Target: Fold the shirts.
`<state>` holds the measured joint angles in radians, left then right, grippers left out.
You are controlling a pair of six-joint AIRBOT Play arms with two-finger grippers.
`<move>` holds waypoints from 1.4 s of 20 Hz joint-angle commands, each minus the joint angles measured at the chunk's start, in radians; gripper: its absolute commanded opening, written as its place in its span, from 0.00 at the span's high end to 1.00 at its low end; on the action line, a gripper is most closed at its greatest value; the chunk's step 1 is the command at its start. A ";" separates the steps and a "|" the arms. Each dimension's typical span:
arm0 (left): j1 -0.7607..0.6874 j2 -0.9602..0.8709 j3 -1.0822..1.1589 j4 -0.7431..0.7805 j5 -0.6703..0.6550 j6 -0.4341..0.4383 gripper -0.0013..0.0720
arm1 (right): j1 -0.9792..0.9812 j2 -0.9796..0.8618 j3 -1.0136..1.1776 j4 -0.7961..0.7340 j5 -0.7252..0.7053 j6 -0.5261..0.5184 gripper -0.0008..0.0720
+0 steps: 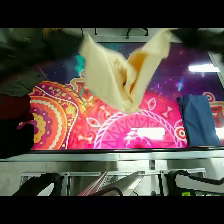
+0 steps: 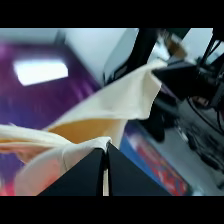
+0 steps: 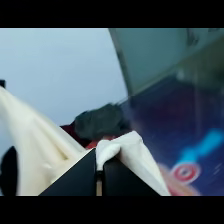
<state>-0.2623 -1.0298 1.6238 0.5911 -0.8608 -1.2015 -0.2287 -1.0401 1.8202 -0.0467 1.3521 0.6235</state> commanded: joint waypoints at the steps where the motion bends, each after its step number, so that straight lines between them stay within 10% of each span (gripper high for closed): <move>1: 0.005 0.136 0.416 0.270 0.018 -0.098 0.97 | -0.092 0.160 0.322 -0.237 -0.167 0.074 0.97; 8: 0.005 0.225 0.080 0.542 -0.059 -0.269 0.97 | -0.113 0.064 0.115 -0.116 -0.091 0.175 0.97; 15: 0.005 -0.126 -0.608 0.401 0.050 -0.229 0.97 | 0.113 -0.327 -0.301 -0.264 0.025 0.171 0.96; 16: 0.005 -0.192 -0.666 0.403 0.055 -0.227 0.94 | 0.125 -0.386 -0.333 -0.305 0.006 0.183 0.83; 17: 0.014 -0.254 -0.695 0.411 0.041 -0.220 0.32 | 0.124 -0.445 -0.342 -0.343 0.011 0.210 0.64; 18: 0.035 -0.299 -0.702 0.410 0.019 -0.223 0.05 | 0.112 -0.484 -0.341 -0.362 0.020 0.241 0.62; 24: 0.210 -0.375 -0.539 0.411 -0.281 -0.174 0.05 | -0.010 -0.391 -0.380 -0.551 0.089 0.386 0.52; 28: 0.169 -0.375 -0.574 0.401 -0.185 -0.176 0.05 | 0.027 -0.221 -0.716 -0.624 0.023 0.412 0.45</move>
<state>-0.0807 -1.3952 1.0641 0.9974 -1.0748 -1.3834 -0.2169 -1.3605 1.2999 -0.5896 1.4174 0.9970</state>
